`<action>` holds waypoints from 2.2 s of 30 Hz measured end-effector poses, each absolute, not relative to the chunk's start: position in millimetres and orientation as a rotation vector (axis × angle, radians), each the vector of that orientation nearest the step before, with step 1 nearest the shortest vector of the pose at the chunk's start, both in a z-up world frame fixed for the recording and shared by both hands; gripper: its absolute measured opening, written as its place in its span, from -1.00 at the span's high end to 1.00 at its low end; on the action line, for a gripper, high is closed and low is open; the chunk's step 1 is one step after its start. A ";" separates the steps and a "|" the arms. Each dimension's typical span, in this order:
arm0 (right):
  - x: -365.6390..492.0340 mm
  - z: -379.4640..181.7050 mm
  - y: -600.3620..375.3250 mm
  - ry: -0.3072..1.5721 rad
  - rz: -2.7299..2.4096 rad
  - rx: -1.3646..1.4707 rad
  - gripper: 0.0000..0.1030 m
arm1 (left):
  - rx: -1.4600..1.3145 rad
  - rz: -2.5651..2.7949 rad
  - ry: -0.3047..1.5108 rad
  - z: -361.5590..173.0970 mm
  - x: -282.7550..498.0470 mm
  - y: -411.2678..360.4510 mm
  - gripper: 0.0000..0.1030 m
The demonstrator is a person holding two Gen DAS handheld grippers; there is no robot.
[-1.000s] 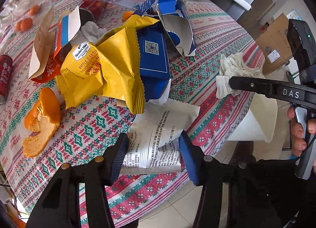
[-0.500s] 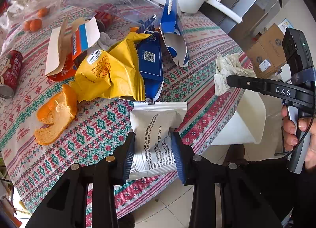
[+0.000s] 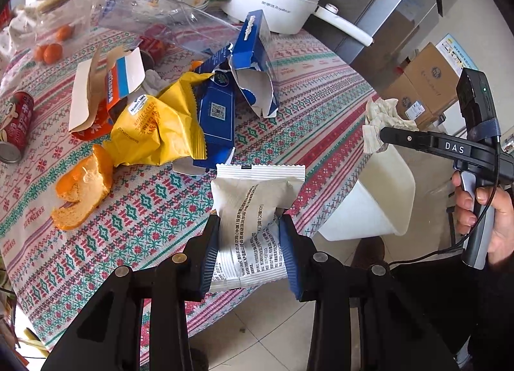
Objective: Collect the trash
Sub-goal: 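Carry both held items over the white bin and release them, then move both open tools back over the table toward the orange peel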
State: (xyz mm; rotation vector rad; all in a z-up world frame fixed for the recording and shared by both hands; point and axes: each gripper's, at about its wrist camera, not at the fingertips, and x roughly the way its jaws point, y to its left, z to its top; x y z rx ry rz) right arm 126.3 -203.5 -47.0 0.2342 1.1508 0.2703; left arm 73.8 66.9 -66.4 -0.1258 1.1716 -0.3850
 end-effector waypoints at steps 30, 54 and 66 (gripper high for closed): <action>63.9 -67.1 -398.8 1.158 0.009 0.377 0.30 | -0.059 -0.643 1.086 -53.5 93.7 -138.9 0.24; 63.2 -99.7 -435.1 1.250 -0.065 0.399 0.26 | 0.061 -0.651 1.090 -123.4 127.4 -230.2 -0.74; 73.2 -97.3 -426.2 1.251 -0.136 0.395 -0.38 | 0.161 -0.517 0.998 -49.3 100.9 -120.0 -0.90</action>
